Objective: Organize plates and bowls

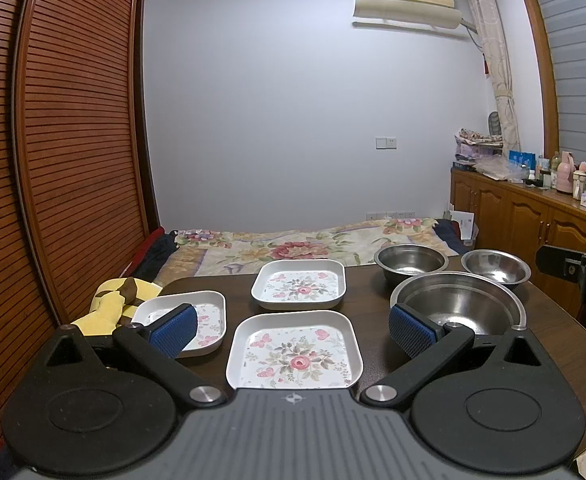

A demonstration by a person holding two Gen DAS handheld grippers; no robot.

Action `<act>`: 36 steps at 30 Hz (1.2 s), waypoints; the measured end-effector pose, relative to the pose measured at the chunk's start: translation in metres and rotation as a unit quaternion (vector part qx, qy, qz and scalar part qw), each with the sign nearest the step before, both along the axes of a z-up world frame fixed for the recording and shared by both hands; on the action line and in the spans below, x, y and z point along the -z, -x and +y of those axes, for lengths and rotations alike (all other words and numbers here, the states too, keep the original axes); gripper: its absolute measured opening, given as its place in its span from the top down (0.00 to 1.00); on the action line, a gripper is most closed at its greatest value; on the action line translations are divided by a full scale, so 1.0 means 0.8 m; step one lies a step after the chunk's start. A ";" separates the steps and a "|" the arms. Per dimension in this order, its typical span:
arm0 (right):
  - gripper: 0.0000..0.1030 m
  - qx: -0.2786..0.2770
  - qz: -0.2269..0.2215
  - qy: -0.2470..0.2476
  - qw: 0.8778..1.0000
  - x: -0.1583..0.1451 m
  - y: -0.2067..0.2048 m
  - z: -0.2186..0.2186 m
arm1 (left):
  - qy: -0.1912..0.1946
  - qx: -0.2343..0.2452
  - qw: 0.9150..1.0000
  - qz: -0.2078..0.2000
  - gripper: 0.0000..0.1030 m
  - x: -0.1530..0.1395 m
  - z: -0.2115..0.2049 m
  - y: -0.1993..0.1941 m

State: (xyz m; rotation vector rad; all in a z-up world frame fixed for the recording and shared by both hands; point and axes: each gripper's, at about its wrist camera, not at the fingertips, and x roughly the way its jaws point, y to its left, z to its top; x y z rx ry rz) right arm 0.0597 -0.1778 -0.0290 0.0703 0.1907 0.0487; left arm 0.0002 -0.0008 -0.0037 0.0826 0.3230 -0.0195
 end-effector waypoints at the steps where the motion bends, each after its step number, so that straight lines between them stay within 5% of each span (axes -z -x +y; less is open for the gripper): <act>1: 0.00 0.000 0.000 -0.001 1.000 0.000 0.000 0.000 | 0.000 0.000 1.000 0.000 0.00 0.000 0.000 0.000; 24: 0.00 -0.002 0.002 0.000 1.000 0.000 0.000 0.001 | 0.004 0.003 1.000 0.005 0.00 0.000 0.001 0.002; 36: 0.00 -0.008 0.015 0.002 1.000 0.010 -0.004 0.009 | 0.013 0.005 0.999 0.041 0.00 0.017 0.009 -0.017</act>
